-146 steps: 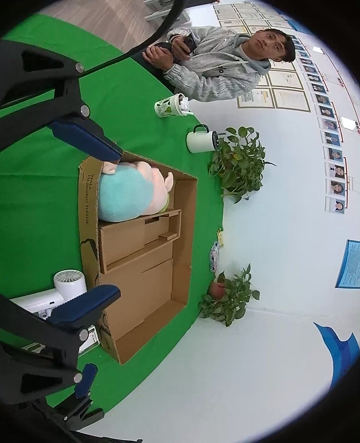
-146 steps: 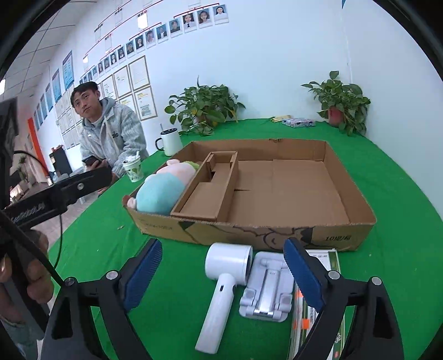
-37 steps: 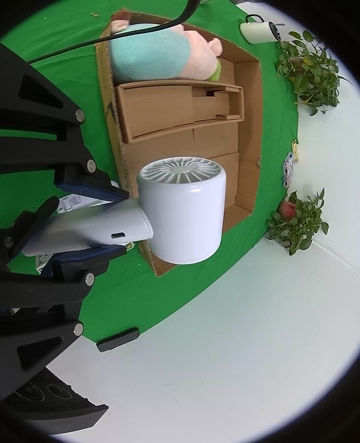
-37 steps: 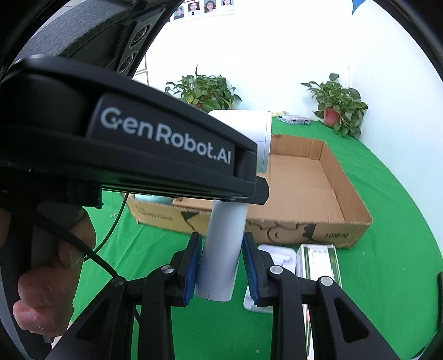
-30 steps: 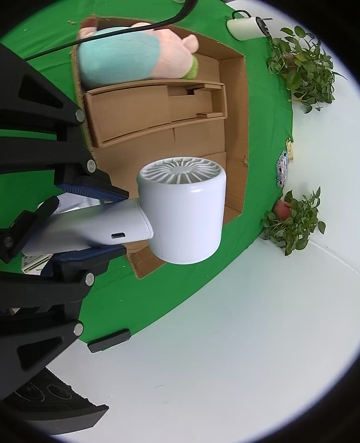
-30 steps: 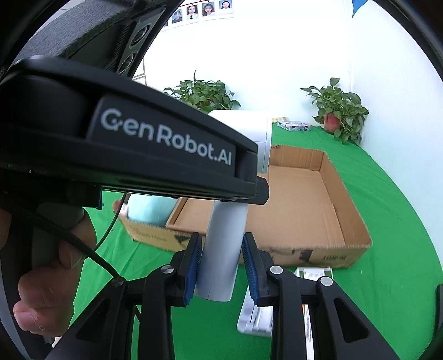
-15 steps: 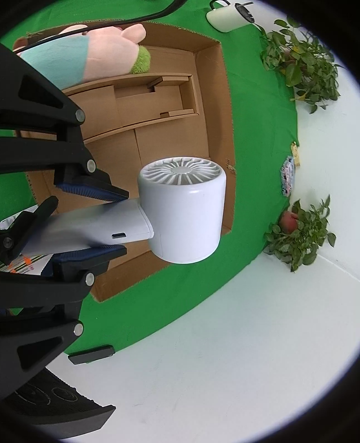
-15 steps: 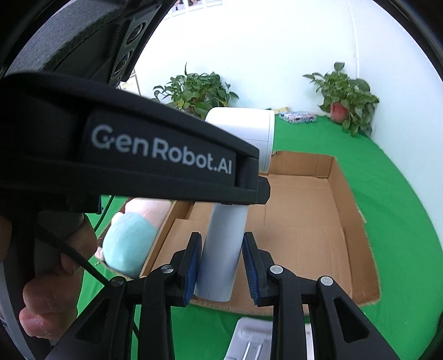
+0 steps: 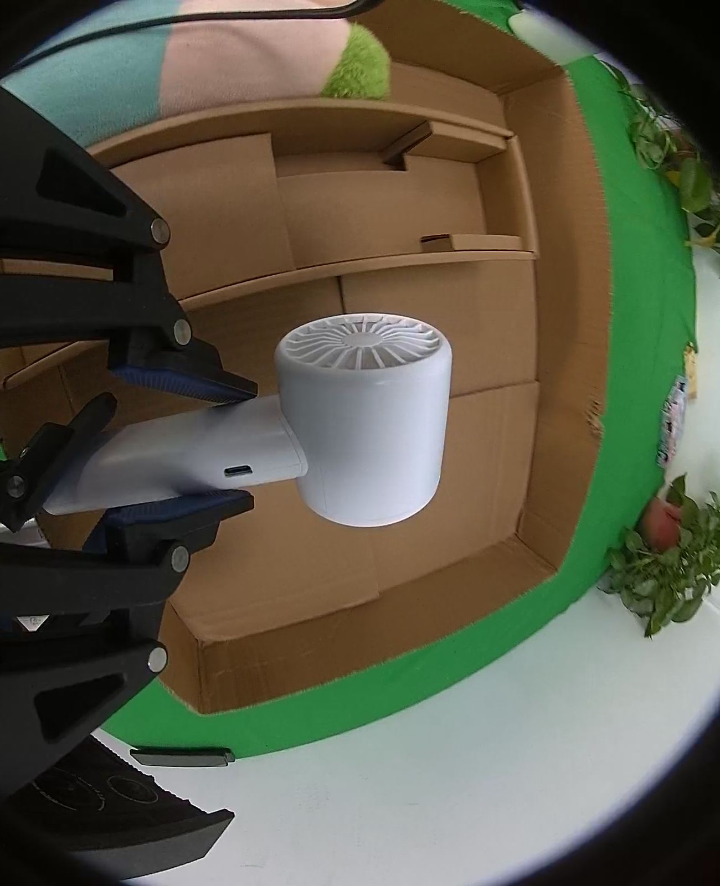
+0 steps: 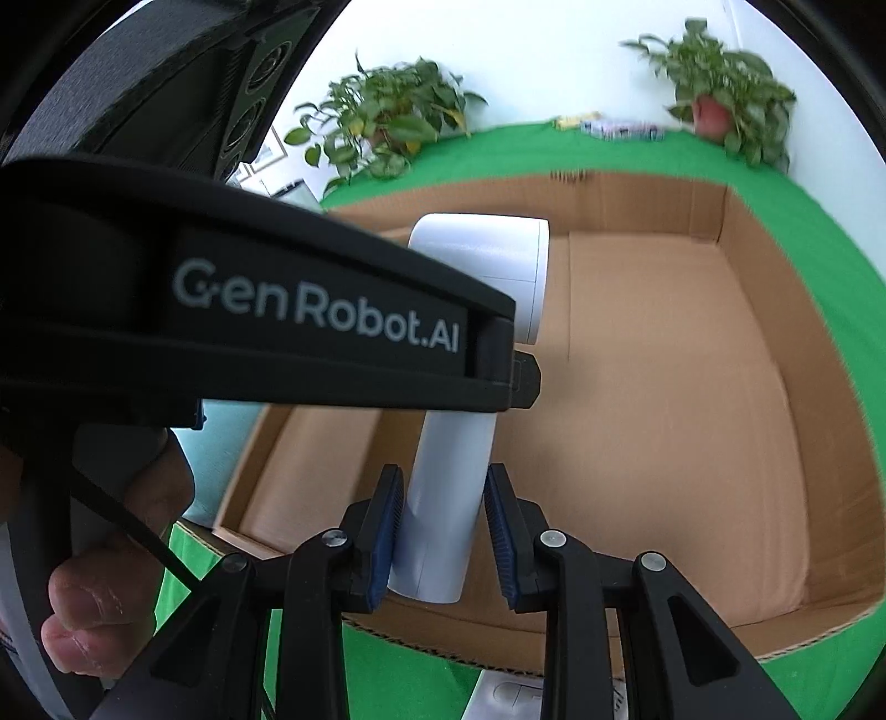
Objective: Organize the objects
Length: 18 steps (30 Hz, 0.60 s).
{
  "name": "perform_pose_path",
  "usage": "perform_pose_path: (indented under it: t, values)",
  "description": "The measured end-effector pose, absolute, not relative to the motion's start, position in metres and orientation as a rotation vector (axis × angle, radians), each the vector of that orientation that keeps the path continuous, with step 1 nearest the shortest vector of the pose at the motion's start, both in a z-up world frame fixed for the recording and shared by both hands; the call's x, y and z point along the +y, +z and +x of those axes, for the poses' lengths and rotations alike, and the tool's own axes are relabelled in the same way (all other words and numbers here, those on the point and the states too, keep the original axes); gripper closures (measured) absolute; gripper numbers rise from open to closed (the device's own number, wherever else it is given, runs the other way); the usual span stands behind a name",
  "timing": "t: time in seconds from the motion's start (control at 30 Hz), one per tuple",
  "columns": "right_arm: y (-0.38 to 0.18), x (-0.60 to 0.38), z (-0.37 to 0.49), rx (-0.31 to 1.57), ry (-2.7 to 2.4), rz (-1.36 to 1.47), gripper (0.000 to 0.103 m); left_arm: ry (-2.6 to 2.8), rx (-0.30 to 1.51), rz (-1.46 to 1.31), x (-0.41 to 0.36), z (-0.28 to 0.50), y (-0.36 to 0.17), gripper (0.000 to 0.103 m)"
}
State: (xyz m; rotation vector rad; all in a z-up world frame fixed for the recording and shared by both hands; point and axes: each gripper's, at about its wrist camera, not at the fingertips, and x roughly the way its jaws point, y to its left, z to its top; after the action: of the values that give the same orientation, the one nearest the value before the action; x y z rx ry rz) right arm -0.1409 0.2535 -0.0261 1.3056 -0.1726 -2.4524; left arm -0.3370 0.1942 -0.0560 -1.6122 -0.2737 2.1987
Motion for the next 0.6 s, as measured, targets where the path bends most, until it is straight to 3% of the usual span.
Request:
perform_pose_path:
  t: [0.17,0.6]
  values:
    - [-0.043,0.249,-0.144,-0.221,-2.401,1.381,0.076,2.168,-0.274,-1.703,0.193,-0.342,-0.077,0.072]
    - [-0.037,0.231,-0.125,-0.249,-2.377,1.354,0.073,2.199,-0.225,-1.689,0.189,-0.331,-0.066,0.071]
